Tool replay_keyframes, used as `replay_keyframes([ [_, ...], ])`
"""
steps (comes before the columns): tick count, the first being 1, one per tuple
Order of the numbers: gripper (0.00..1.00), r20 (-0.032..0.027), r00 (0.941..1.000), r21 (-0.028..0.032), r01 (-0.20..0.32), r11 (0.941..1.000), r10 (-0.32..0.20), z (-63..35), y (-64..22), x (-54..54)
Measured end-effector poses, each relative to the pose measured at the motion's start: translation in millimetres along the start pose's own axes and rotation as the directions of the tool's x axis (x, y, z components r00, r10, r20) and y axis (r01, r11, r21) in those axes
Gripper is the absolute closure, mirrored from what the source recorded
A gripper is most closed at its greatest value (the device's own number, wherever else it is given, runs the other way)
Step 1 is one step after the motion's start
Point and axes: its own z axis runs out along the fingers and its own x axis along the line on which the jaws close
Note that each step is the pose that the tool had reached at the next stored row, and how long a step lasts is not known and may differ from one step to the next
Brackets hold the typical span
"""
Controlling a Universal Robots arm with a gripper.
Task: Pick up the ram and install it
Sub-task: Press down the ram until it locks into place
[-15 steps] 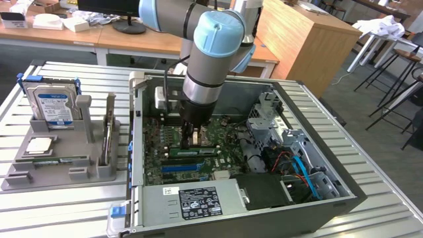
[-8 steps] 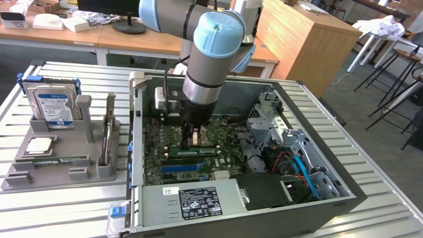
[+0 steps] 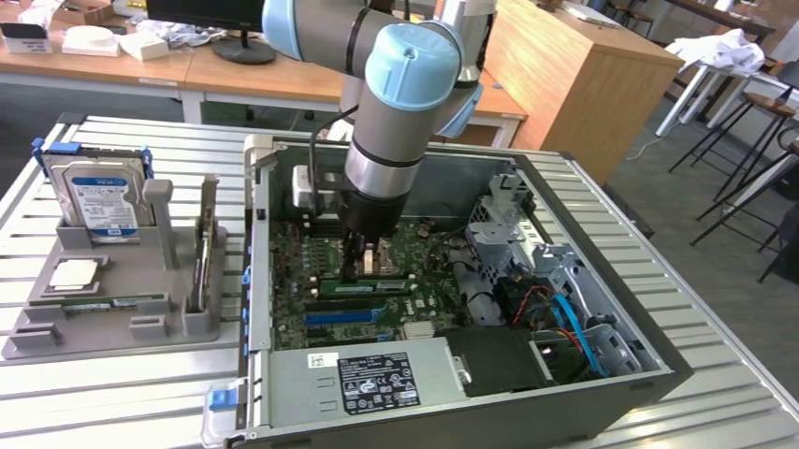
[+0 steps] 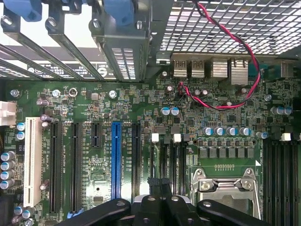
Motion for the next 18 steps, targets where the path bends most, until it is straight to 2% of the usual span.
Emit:
replay_keyframes([
  [18, 0.90, 0.0011, 1.0000, -0.0001, 0.000, 1.0000, 0.000, 3.7, -0.1, 0.3],
])
